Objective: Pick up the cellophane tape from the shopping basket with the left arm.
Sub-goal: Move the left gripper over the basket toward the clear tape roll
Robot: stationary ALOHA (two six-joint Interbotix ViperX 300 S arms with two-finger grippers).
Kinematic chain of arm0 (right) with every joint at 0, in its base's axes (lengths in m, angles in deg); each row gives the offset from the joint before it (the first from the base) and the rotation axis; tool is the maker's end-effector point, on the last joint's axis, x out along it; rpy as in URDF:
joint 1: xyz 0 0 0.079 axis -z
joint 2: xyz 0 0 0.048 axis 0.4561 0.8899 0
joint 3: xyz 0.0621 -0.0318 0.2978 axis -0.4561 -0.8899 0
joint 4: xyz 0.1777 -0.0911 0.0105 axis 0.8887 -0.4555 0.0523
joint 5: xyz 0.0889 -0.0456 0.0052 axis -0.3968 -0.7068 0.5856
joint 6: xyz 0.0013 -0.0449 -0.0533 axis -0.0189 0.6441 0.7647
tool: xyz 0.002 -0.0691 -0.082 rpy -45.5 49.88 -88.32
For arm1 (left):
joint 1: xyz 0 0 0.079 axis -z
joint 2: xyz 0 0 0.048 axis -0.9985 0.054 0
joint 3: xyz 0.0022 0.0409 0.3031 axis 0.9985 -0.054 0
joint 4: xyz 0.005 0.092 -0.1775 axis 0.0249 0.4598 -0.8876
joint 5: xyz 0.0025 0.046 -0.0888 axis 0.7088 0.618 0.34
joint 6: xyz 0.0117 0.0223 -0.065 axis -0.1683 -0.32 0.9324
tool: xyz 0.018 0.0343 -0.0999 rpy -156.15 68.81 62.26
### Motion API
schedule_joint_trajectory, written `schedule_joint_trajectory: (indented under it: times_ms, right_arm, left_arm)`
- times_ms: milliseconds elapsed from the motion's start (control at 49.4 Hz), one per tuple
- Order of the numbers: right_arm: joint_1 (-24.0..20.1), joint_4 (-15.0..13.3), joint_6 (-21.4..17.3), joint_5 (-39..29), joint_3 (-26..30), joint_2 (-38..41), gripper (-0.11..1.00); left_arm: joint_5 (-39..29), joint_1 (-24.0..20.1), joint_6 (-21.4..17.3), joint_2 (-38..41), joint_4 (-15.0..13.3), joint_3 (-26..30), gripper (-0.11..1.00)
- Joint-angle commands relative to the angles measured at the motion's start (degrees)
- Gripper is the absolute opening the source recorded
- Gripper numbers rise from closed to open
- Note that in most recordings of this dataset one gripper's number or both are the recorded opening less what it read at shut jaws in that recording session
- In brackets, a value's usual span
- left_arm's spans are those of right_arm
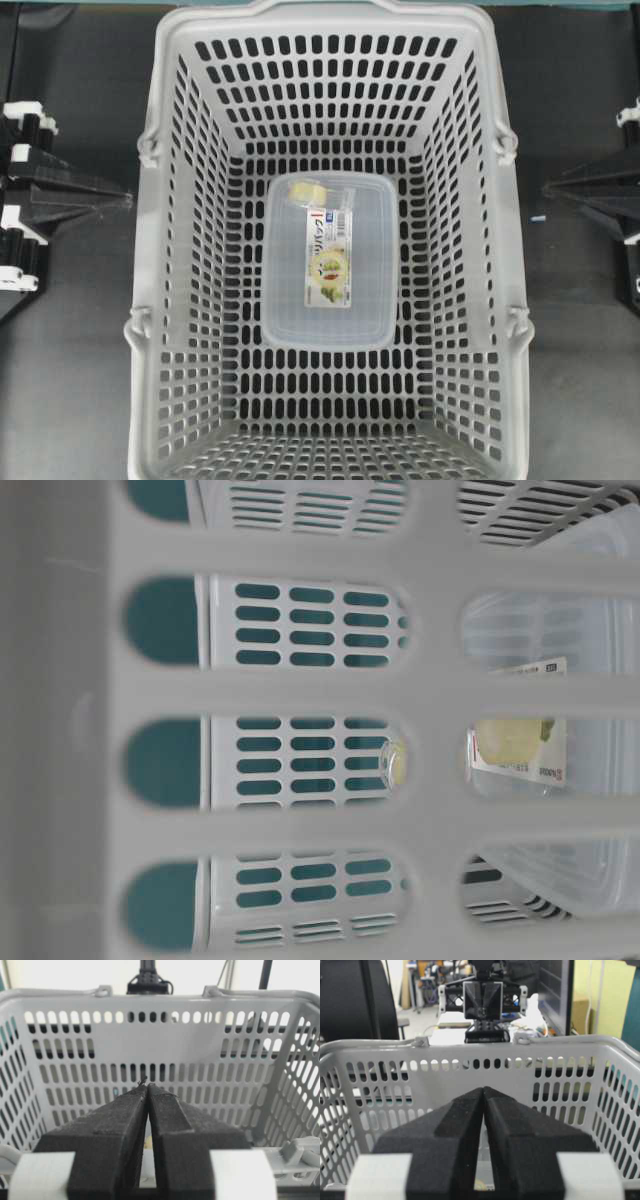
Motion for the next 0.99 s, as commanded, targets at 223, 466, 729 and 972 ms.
schedule_joint_trajectory:
  times_ms: [223,466,729,972]
  right_arm:
    - [-1.23,0.35,-1.67,-11.78,3.6,-2.2,0.0]
    - [-2.81,0.35,-2.11,-20.57,5.27,-5.8,0.0]
    - [-2.64,0.35,-2.37,-23.12,5.89,-7.47,0.05]
    - [-2.64,0.35,-2.37,-22.85,5.8,-7.47,0.53]
  left_arm:
    - [-21.88,1.76,3.52,4.04,2.29,17.58,0.0]
    - [-39.9,3.78,3.08,16.08,2.29,31.64,0.0]
    - [-50.89,3.78,2.9,30.85,2.29,43.24,0.0]
    - [-58.01,3.6,2.99,38.94,2.29,49.66,0.0]
